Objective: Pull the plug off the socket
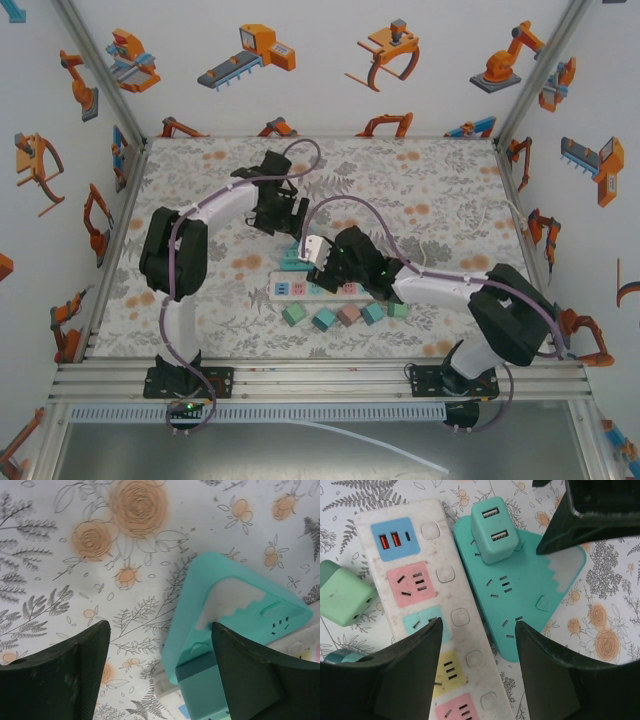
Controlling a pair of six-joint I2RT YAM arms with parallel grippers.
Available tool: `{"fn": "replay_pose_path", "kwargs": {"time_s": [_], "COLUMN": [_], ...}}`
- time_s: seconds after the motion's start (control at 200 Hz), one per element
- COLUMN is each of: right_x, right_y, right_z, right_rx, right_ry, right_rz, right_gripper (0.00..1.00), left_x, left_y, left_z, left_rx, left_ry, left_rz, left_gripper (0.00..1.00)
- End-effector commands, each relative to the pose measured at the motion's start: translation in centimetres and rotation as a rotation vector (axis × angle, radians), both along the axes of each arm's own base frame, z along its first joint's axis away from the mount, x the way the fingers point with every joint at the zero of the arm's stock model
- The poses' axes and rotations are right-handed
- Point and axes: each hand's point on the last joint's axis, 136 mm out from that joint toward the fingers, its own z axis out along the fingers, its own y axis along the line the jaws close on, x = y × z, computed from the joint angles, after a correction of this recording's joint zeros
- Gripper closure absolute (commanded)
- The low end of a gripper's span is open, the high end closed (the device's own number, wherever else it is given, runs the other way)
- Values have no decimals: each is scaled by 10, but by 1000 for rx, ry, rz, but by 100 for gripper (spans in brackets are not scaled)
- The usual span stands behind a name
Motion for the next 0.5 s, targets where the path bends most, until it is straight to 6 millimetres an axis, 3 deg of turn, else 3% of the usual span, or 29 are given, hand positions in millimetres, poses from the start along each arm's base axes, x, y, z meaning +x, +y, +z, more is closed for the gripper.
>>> {"fn": "replay_pose_path", "kwargs": {"time_s": [0.0, 0.245, 0.396, 0.491], "right_x": [6, 5, 20, 37], "right_y": [15, 43, 54, 50], "right_z": [27, 49, 54, 59], "right_rx": [63, 84, 97, 175], "right_ry": [-64, -128, -146, -90], "right_rz": [58, 223, 237, 167], "right_gripper": [45, 45, 45, 46], "left_x": [8, 6, 12, 16], "left_y": [26, 8, 9, 7], "left_z": [-9, 6, 19, 39], "left_rx": [60, -79, -176, -262], "left_ry": [10, 24, 24, -1], "left_rz": [103, 85, 117, 125], "left_gripper": [27, 29, 28, 25]}}
